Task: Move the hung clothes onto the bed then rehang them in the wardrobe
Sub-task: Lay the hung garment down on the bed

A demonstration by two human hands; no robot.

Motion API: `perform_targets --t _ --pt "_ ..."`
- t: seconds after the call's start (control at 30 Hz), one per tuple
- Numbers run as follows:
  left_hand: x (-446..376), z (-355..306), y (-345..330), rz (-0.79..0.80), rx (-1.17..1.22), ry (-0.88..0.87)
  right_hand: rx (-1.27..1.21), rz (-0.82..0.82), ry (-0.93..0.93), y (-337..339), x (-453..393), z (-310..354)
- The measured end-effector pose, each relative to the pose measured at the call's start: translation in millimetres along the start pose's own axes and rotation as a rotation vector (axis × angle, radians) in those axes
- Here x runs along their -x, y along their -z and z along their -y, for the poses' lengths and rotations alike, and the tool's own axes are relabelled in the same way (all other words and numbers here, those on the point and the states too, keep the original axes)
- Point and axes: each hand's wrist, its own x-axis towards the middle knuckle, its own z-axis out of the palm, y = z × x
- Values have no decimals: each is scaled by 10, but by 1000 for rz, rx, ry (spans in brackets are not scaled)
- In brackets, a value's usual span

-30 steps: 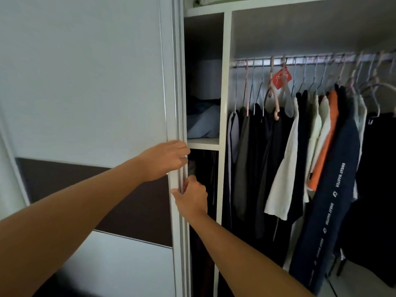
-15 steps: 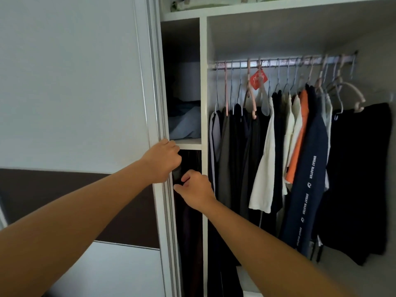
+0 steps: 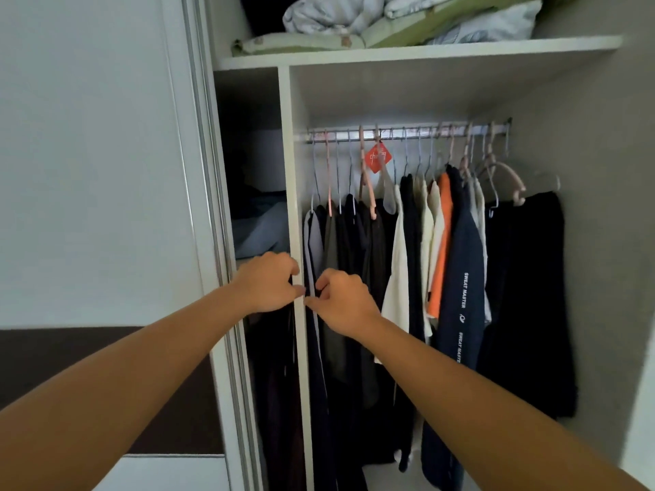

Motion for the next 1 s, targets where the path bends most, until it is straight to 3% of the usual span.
perform_targets --t 0.23,0.4,0.67,0.9,1.0 --pt "-256 -294 31 -292 163 36 -75 -119 -40 311 -267 14" --pt "-491 -352 121 -344 310 115 -208 -182 -49 454 -681 95" --pt "-786 -246 288 -423 267 234 -218 -227 66 657 -1238 258" --pt "-1021 -229 371 -463 71 162 -19 -100 72 631 -1767 570" --pt "-1067 -155 351 -504 121 179 24 -9 35 587 -1929 601"
